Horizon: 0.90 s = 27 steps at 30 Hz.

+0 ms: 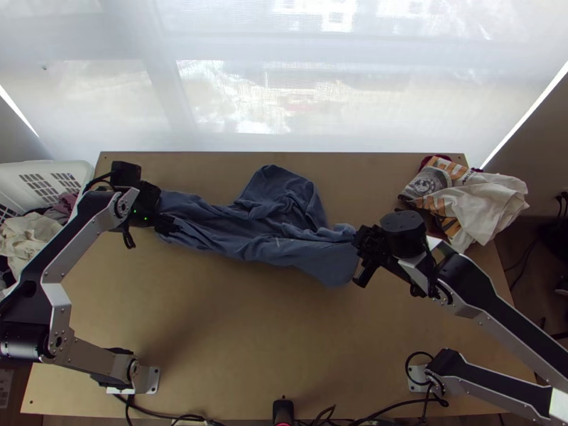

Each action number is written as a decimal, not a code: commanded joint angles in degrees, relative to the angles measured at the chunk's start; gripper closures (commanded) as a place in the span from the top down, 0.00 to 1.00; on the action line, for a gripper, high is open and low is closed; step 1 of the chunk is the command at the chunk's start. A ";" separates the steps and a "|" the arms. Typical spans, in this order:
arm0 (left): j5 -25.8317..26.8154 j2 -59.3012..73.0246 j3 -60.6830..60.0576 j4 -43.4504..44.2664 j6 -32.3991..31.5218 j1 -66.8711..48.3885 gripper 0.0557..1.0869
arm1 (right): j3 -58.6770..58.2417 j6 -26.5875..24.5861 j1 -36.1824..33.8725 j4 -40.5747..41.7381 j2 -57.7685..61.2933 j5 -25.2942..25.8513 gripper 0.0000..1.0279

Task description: Fold the t-shirt

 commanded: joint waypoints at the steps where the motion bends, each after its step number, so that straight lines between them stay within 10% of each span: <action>1: 0.11 0.62 -2.43 -0.38 -0.48 0.31 0.73 | -0.05 0.03 0.51 0.07 -0.38 0.02 0.03; 12: 0.37 3.61 -4.01 -0.11 -1.36 -0.13 0.61 | -0.14 0.03 0.42 -0.02 -1.17 0.02 0.03; 18: 3.09 4.84 -3.58 1.21 -1.36 0.67 0.15 | 0.12 -0.24 0.34 -0.19 -1.26 0.02 0.03; 27: 3.27 -0.26 -2.61 0.94 -2.50 0.75 0.03 | 0.30 -0.41 0.16 -0.46 -1.78 0.02 0.03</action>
